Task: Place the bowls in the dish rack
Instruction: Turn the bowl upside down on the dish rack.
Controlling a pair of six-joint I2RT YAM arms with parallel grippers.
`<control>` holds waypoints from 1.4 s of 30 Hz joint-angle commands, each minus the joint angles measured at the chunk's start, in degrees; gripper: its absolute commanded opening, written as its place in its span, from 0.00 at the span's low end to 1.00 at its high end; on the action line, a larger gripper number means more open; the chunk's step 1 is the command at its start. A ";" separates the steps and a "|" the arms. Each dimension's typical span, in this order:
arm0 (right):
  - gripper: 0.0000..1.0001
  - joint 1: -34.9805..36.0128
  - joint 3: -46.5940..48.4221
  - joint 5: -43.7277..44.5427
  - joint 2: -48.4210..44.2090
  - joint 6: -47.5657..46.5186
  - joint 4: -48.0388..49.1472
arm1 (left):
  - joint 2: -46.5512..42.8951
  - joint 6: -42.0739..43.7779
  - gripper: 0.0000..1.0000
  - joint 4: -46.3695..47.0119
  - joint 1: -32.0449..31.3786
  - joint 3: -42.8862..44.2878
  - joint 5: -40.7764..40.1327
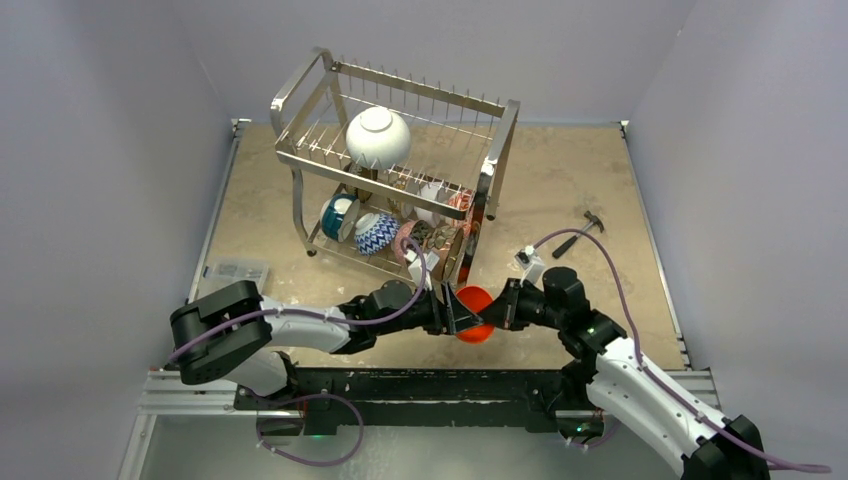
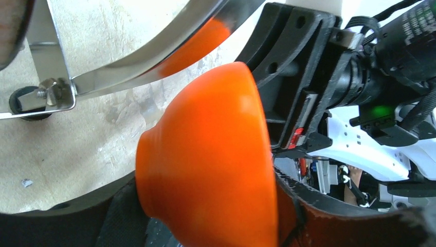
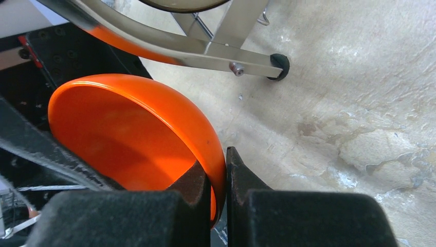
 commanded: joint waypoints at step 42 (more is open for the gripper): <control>0.91 -0.14 10.46 4.35 -6.20 0.06 -2.14 | -37.87 26.78 0.18 -68.11 -0.60 27.47 -19.55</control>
